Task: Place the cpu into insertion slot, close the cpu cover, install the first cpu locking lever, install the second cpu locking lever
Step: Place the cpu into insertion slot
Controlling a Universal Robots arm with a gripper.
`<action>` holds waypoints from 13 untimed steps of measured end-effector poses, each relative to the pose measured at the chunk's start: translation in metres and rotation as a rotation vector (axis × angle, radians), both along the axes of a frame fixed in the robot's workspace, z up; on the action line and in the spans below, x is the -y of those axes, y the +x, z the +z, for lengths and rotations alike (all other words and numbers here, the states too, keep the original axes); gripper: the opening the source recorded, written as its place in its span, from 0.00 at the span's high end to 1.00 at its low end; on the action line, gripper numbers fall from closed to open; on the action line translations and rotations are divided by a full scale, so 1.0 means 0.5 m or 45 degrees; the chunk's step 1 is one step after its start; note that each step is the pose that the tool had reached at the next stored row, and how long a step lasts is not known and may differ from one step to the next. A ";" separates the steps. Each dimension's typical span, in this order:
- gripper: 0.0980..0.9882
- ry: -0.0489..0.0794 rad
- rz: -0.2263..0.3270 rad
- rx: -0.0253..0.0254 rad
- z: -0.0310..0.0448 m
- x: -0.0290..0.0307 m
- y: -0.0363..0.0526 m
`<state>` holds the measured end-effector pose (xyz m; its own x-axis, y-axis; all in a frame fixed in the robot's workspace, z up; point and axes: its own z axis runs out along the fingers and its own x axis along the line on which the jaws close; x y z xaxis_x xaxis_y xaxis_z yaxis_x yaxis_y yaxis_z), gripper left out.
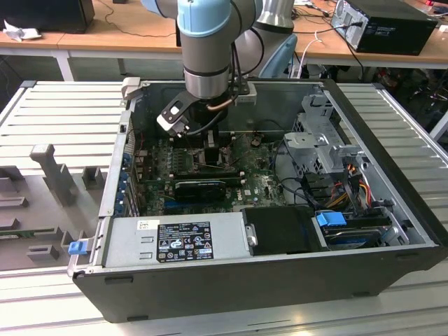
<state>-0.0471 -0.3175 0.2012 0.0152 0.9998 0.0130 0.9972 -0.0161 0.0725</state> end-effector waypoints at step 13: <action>0.44 0.000 0.000 -0.0004 0.004 0.000 0.003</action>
